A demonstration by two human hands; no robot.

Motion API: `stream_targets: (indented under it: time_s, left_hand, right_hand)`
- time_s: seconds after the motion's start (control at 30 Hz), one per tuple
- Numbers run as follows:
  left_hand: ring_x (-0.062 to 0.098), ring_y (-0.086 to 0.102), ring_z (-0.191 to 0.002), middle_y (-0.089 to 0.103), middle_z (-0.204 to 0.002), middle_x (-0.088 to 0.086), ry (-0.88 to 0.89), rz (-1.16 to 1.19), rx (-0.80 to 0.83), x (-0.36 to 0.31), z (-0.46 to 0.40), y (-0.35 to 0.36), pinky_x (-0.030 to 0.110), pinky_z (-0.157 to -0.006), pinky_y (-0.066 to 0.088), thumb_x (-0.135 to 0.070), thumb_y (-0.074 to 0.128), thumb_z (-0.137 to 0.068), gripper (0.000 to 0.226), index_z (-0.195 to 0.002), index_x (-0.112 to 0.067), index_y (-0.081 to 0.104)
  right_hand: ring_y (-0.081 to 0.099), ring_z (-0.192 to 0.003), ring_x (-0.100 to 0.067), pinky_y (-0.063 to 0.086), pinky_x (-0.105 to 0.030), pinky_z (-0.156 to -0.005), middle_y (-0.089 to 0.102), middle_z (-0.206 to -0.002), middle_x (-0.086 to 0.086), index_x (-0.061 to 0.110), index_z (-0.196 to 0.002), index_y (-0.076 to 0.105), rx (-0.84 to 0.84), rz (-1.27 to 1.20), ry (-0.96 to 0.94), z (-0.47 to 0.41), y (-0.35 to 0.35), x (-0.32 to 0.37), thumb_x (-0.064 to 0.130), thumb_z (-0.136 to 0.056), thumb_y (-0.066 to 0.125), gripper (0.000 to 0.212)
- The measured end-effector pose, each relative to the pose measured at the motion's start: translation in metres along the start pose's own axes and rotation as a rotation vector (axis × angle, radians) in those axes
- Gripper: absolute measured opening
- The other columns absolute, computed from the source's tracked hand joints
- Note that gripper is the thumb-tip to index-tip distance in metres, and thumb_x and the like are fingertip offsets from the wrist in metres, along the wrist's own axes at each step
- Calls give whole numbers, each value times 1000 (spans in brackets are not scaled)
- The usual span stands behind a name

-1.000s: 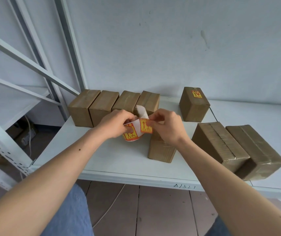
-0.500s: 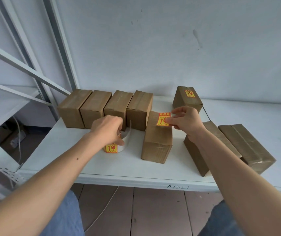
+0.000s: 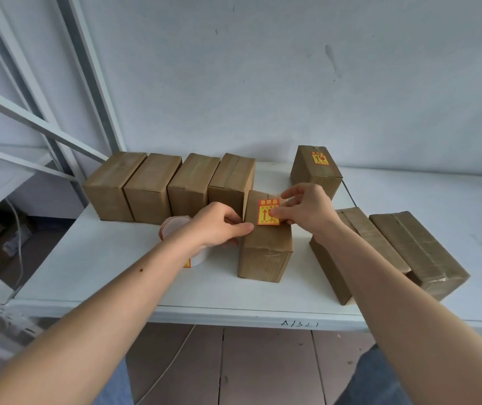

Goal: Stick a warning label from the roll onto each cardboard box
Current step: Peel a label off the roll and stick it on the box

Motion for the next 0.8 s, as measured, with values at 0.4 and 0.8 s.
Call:
stream_targets:
  time_s: [0.4,0.8]
  left_hand:
    - [22,71,-79,73,-87,9,-62,144,6,1,-2,4,37,-77,59,-24,74,-84,25,-100,-6,68]
    - [19,70,-75,73,-85,7,-46,183,-4,3,1,7,41,-79,58,-24,71,-86,16,-94,-11,68]
  right_hand:
    - [56,-91,-12,42,-28,-63,65,-101,2,22,-117,52,-199,366,-113,9,6,17,33,-68,84,59]
    - [44,-93,-14,40,-31,-71,50,-113,-1,18,-123,44,-186,263,32,2,14,2,53,-74,75,68]
Point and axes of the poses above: each hand's wrist, its own z-axis away from the middle knuckle, its own y-axis out of the palm, x = y × z, the point moved 6 cm from there along -z, towards the middle knuckle
